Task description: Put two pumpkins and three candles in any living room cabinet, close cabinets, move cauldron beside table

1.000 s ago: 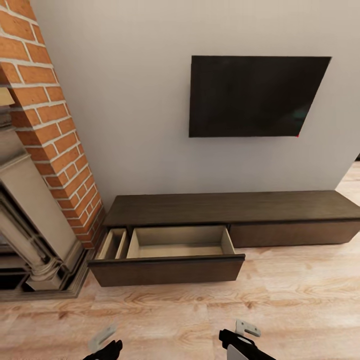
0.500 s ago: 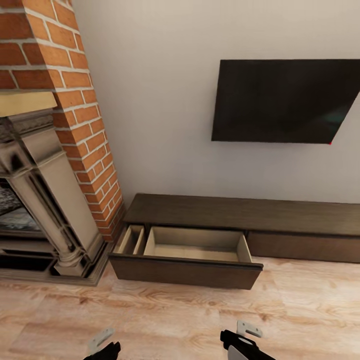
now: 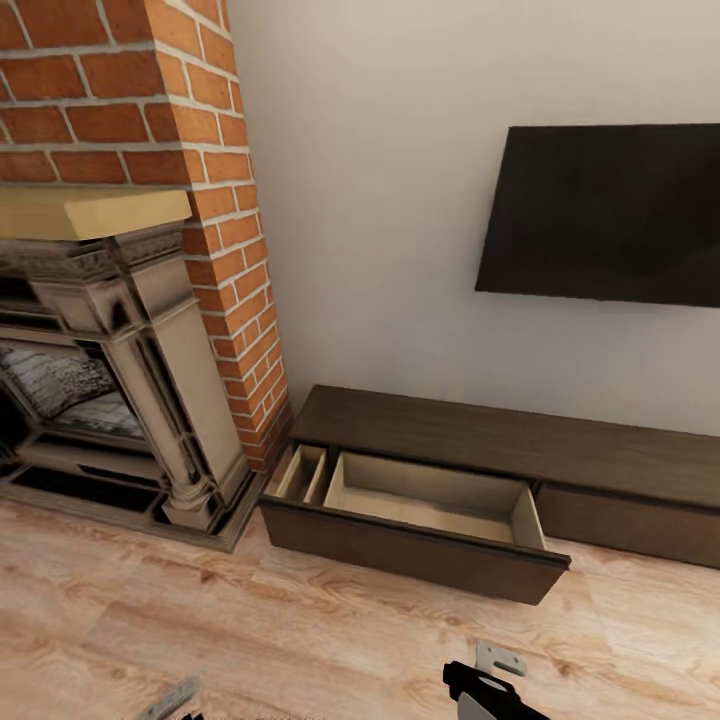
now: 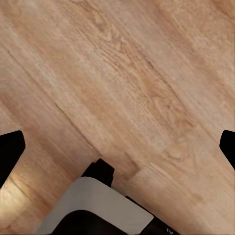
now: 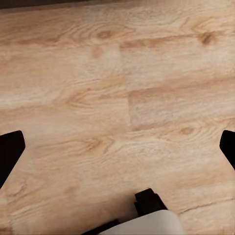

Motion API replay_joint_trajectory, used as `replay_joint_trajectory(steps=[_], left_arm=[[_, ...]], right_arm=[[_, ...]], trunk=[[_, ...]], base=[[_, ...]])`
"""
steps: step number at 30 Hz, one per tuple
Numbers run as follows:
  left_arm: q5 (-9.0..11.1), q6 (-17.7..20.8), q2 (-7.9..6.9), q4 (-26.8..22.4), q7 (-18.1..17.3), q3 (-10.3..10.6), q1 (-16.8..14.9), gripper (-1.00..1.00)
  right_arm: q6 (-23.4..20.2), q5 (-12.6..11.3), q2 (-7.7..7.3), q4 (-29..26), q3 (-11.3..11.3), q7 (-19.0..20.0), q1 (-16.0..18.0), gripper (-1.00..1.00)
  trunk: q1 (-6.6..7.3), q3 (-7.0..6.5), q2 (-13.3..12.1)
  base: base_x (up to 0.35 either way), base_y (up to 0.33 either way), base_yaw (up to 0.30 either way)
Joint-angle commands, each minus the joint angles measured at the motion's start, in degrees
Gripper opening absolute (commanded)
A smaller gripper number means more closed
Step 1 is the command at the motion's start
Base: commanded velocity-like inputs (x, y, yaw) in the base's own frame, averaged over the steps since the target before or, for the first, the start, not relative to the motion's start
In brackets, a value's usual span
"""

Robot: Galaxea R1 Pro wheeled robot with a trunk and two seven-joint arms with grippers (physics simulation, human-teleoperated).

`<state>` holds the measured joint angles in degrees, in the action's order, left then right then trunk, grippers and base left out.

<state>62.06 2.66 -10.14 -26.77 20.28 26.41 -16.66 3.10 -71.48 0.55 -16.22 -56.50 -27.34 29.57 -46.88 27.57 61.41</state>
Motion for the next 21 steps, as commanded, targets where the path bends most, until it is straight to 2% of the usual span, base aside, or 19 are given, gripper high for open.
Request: replay_joint_trajectory(steps=[1,8,16,21], left_arm=[[0.23,0.13,-0.25,0.06,0.43,0.06,-0.04,1.0],[0.19,-0.08,-0.89,0.38,0.37,-1.52,-0.04,1.0],[0.17,-3.44,-0.89,0.4,0.28,-1.7,-0.04,1.0],[0.23,-3.92,-0.89,0.4,0.21,-1.71,-0.04,1.0]], right_arm=[[0.32,-0.6,-0.02,-0.05,-0.45,-0.26,0.05,1.0],[0.36,-0.59,-0.02,-0.05,-0.45,-0.26,-0.01,1.0],[0.41,-0.35,-0.02,-0.07,-0.52,-0.26,-0.21,1.0],[0.48,-0.04,-0.02,-0.1,-0.6,-0.26,-0.29,1.0]], trunk=[[0.22,-0.13,-0.38],[1.76,-1.38,-3.18],[3.52,-2.82,-6.39],[4.62,-3.72,-8.4]], base=[[0.0,0.0,0.29],[0.0,0.0,0.29],[0.0,0.0,0.29],[0.0,0.0,0.29]])
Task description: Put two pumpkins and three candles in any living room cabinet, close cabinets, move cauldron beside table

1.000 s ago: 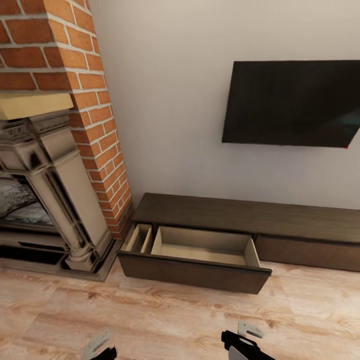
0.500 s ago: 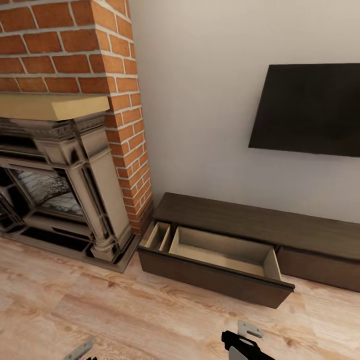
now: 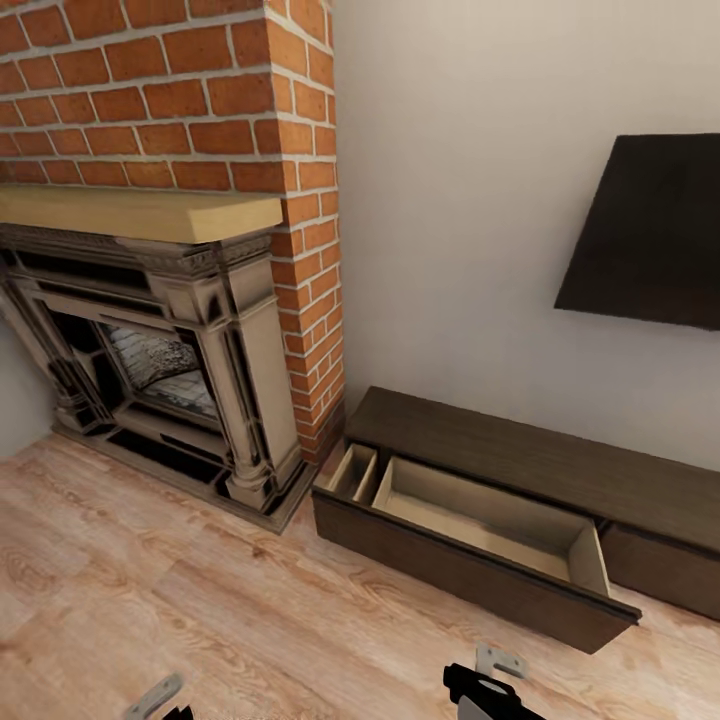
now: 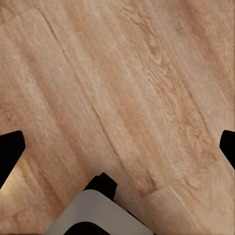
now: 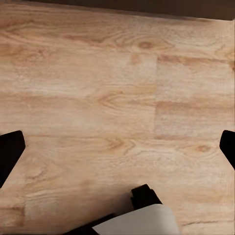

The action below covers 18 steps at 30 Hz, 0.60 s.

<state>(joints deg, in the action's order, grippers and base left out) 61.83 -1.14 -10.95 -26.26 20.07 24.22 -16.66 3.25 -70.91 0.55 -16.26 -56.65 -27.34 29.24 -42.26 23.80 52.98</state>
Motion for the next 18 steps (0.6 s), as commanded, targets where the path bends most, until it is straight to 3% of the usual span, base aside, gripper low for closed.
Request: replay_joint_trajectory(steps=[1,18], left_arm=[[0.47,-0.14,-0.09,-0.11,0.41,0.48,-0.04,1.0],[0.49,-0.09,-0.11,-0.11,0.34,0.48,-0.04,1.0]], right_arm=[[0.34,-0.58,0.01,-0.07,-0.46,-0.26,0.04,1.0],[0.35,-0.45,0.15,-0.09,-0.57,-0.26,0.03,1.0]], trunk=[[0.22,-0.12,-0.37],[3.95,-3.17,-7.19]], base=[[0.0,0.0,0.29],[0.0,0.0,0.29]])
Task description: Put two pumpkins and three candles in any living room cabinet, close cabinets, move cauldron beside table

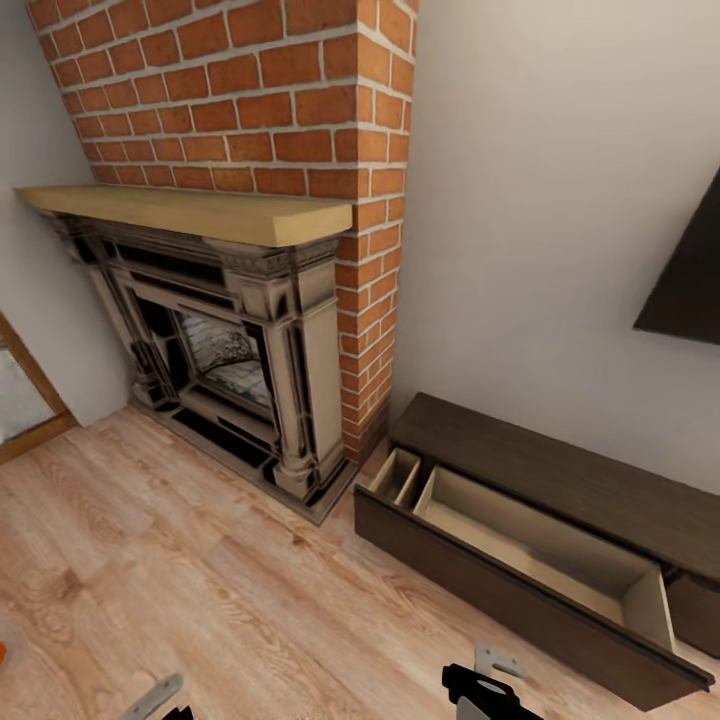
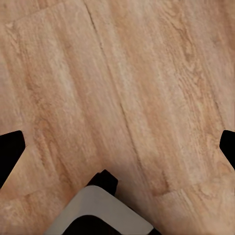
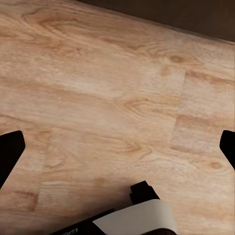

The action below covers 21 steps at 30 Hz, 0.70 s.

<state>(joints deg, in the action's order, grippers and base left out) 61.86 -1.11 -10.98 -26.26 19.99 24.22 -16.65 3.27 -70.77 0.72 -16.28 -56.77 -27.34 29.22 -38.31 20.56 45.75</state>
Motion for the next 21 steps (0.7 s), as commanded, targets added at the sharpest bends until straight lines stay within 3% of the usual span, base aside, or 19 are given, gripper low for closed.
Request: replay_joint_trajectory(steps=[1,21], left_arm=[[0.46,-0.12,-0.08,-0.11,0.41,0.48,-0.05,1.0],[0.46,-0.07,-0.06,-0.15,0.4,0.48,-0.04,1.0]], right_arm=[[0.34,-0.6,-0.02,-0.06,-0.44,-0.26,0.05,1.0],[1.66,-0.69,-0.02,-0.06,-0.53,-0.26,0.05,1.0]], trunk=[[0.22,-0.12,-0.36],[4.61,-3.71,-8.38]], base=[[0.0,0.0,0.29],[0.0,0.0,0.29]])
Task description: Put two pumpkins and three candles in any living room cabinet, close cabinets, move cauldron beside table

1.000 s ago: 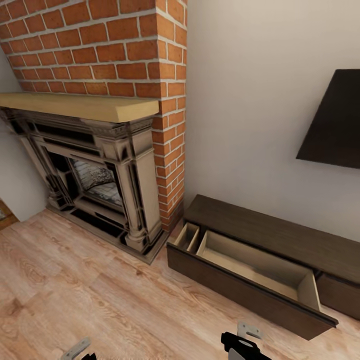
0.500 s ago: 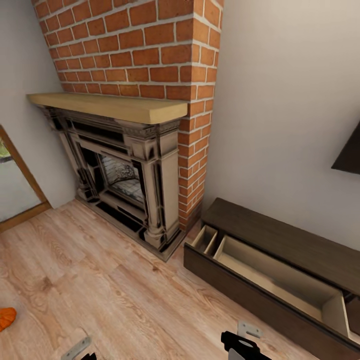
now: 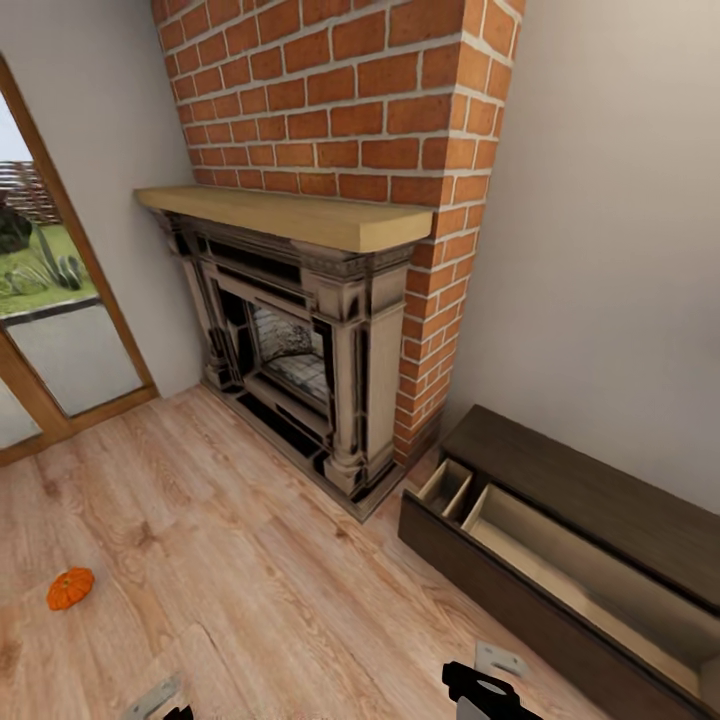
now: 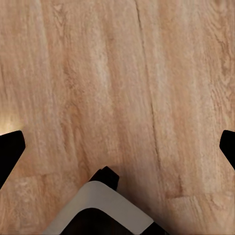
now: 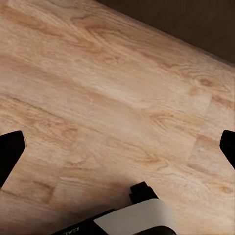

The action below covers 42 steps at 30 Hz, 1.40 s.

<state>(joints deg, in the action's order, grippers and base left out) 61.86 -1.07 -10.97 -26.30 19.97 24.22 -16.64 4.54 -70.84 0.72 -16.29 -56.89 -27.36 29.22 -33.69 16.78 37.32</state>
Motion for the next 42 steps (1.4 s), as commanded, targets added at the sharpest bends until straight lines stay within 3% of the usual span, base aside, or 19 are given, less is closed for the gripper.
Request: replay_joint_trajectory(steps=[1,14,36,42], left_arm=[[0.46,-0.1,-0.08,-0.1,0.42,0.48,-0.05,1.0],[0.43,-0.07,-0.07,-0.11,0.43,0.48,-0.02,1.0],[0.37,-0.07,-0.02,-0.15,0.42,0.48,-0.03,1.0],[0.37,-0.07,-0.03,-0.23,0.42,0.48,-0.03,1.0]], right_arm=[[0.38,-0.61,-0.02,-0.06,-0.44,-0.24,0.05,1.0],[0.46,-0.61,0.02,-0.06,-2.4,-0.24,0.05,1.0],[0.47,-0.61,0.05,-0.06,-2.53,-0.24,0.05,1.0],[0.47,-0.61,-0.01,-0.06,-2.53,-0.24,0.05,1.0]], trunk=[[0.21,-0.1,-0.35],[3.07,-2.44,-5.56],[7.9,-6.39,-14.38],[7.9,-6.39,-14.4]], base=[[0.0,0.0,0.29],[0.0,0.0,0.29],[0.0,0.0,0.29],[0.0,0.0,0.29]])
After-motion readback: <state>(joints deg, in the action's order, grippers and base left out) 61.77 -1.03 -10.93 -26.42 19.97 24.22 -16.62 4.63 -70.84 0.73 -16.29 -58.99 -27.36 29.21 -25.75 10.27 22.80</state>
